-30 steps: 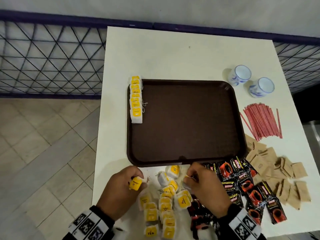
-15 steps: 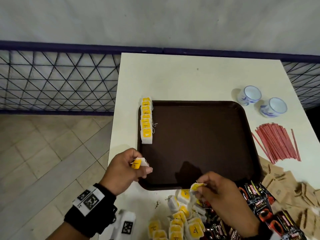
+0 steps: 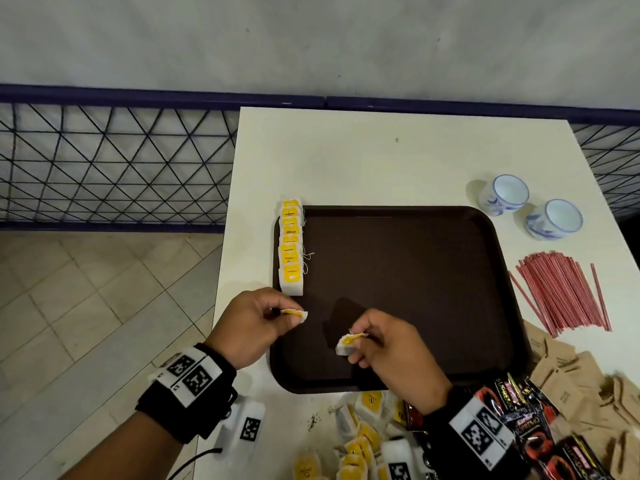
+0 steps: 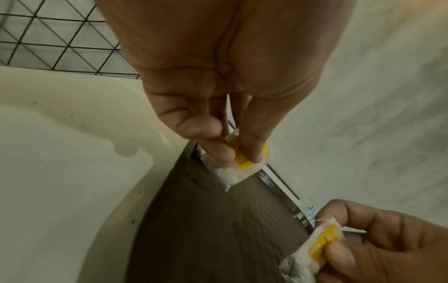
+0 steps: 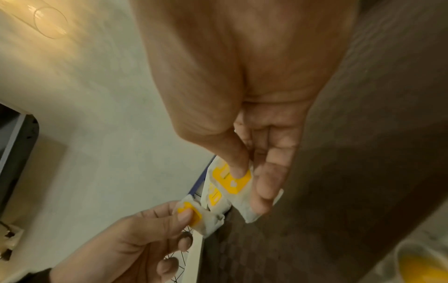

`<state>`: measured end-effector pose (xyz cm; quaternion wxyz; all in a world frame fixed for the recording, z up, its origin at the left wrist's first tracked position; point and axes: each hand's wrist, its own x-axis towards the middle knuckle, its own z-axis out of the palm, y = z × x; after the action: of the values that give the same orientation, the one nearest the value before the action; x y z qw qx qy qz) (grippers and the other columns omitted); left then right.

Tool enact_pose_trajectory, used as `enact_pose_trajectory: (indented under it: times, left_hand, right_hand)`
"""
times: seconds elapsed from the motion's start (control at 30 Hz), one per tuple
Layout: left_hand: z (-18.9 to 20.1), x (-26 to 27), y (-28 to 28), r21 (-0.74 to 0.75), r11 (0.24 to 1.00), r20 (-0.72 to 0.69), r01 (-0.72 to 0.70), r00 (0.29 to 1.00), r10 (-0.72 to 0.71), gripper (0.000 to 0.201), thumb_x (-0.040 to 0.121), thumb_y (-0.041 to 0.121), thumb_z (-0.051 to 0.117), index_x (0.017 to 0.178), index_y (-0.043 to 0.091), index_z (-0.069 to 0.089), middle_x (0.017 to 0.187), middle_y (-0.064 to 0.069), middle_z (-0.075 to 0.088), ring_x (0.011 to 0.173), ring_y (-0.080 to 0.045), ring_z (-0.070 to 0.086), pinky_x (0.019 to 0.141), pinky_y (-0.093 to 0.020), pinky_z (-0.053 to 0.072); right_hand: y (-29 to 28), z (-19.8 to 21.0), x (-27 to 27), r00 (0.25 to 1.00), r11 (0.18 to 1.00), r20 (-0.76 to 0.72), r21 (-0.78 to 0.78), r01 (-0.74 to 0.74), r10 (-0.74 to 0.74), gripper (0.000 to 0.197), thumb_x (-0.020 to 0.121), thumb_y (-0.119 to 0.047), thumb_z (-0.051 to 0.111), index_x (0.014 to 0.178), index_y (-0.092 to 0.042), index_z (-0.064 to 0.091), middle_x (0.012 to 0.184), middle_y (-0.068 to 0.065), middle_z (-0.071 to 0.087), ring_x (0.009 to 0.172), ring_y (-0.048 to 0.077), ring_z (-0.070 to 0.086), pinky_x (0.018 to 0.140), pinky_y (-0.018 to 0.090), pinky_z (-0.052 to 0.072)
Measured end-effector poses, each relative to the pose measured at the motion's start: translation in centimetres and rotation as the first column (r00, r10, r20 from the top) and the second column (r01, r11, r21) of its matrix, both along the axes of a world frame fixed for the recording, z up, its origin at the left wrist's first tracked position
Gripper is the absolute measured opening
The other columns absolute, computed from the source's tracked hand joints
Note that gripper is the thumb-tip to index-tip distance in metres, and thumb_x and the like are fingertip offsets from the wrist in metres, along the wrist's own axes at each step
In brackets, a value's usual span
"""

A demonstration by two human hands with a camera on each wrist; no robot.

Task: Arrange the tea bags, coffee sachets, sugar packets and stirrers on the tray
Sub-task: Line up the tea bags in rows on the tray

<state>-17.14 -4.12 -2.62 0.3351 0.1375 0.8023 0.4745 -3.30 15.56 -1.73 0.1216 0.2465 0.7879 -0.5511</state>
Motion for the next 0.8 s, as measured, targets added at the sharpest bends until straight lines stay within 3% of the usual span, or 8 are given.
enact_pose_trajectory:
  times: [0.13, 0.27, 0.4, 0.47, 0.57, 0.67, 0.8]
  left_hand:
    - [-1.0, -1.7, 0.4, -0.061, 0.998, -0.074, 0.026, 0.997, -0.03, 0.014, 0.083, 0.012, 0.075, 0.09, 0.025, 0.077, 0.086, 0.012, 0.074, 0.084, 0.0, 0.067, 0.078, -0.012, 0.047]
    - [-1.9, -3.4, 1.1, -0.135, 0.99, -0.156, 0.033, 0.986, -0.054, 0.01, 0.083, 0.018, 0.075, 0.091, 0.024, 0.075, 0.086, 0.014, 0.072, 0.078, 0.007, 0.063, 0.071, -0.004, 0.04]
    - [-2.4, -4.3, 1.6, -0.156, 0.987, -0.216, 0.027, 0.975, -0.061, 0.012, 0.082, 0.02, 0.077, 0.093, 0.022, 0.074, 0.089, 0.012, 0.07, 0.079, 0.001, 0.063, 0.072, -0.008, 0.041]
    - [-2.5, -4.5, 1.7, -0.21, 0.977, -0.288, 0.03, 0.953, -0.091, 0.013, 0.085, 0.021, 0.074, 0.098, 0.021, 0.074, 0.091, 0.009, 0.065, 0.077, -0.001, 0.058, 0.069, -0.005, 0.037]
    - [-2.4, -4.6, 1.6, -0.226, 0.973, -0.329, 0.055, 0.935, -0.129, 0.017, 0.088, 0.018, 0.069, 0.104, 0.018, 0.074, 0.095, 0.005, 0.065, 0.084, -0.009, 0.058, 0.075, -0.013, 0.039]
    - [-2.2, -4.5, 1.4, -0.195, 0.975, -0.3, 0.109, 0.94, -0.165, 0.016, 0.086, 0.017, 0.071, 0.101, 0.022, 0.075, 0.093, 0.01, 0.07, 0.084, -0.002, 0.062, 0.076, -0.007, 0.041]
    - [-2.3, -4.8, 1.4, -0.166, 0.977, -0.306, 0.132, 0.935, -0.178, 0.015, 0.082, 0.018, 0.075, 0.095, 0.026, 0.075, 0.088, 0.013, 0.068, 0.08, 0.003, 0.061, 0.075, -0.014, 0.044]
  right_hand:
    - [-0.6, -0.9, -1.4, 0.998, 0.998, 0.026, 0.022, -0.065, 0.064, 0.027, 0.094, -0.005, 0.057, 0.085, -0.029, 0.062, 0.076, 0.005, 0.074, 0.068, 0.017, 0.072, 0.066, 0.034, 0.059]
    - [-1.4, -1.6, -2.9, 0.996, 0.997, 0.036, 0.004, -0.081, 0.081, 0.017, 0.093, -0.005, 0.059, 0.088, -0.021, 0.063, 0.07, 0.006, 0.072, 0.062, 0.016, 0.07, 0.056, 0.022, 0.05]
    - [-2.3, -2.0, -4.7, 0.997, 0.997, 0.044, -0.045, -0.069, 0.071, 0.007, 0.092, -0.005, 0.064, 0.092, -0.012, 0.064, 0.066, -0.003, 0.068, 0.059, 0.005, 0.065, 0.055, 0.013, 0.045]
    - [-2.7, -2.4, -5.5, 0.996, 0.996, 0.041, -0.047, -0.071, 0.073, 0.008, 0.091, -0.005, 0.066, 0.089, -0.013, 0.064, 0.069, -0.004, 0.068, 0.059, 0.001, 0.063, 0.055, 0.013, 0.046]
    - [-3.1, -3.1, -6.3, 0.996, 0.996, 0.041, -0.015, -0.083, 0.083, 0.015, 0.09, -0.008, 0.067, 0.084, -0.02, 0.062, 0.073, 0.004, 0.07, 0.061, 0.008, 0.066, 0.058, 0.016, 0.049]
    - [-3.4, -3.4, -6.6, 0.995, 0.996, 0.053, -0.027, -0.087, 0.088, 0.016, 0.091, -0.008, 0.067, 0.083, -0.021, 0.061, 0.076, 0.011, 0.071, 0.063, 0.012, 0.067, 0.056, 0.016, 0.049]
    - [-3.6, -3.5, -6.9, 0.995, 0.996, 0.049, -0.033, -0.087, 0.089, 0.014, 0.092, -0.007, 0.066, 0.085, -0.018, 0.061, 0.074, 0.009, 0.069, 0.058, 0.008, 0.066, 0.056, 0.015, 0.048]
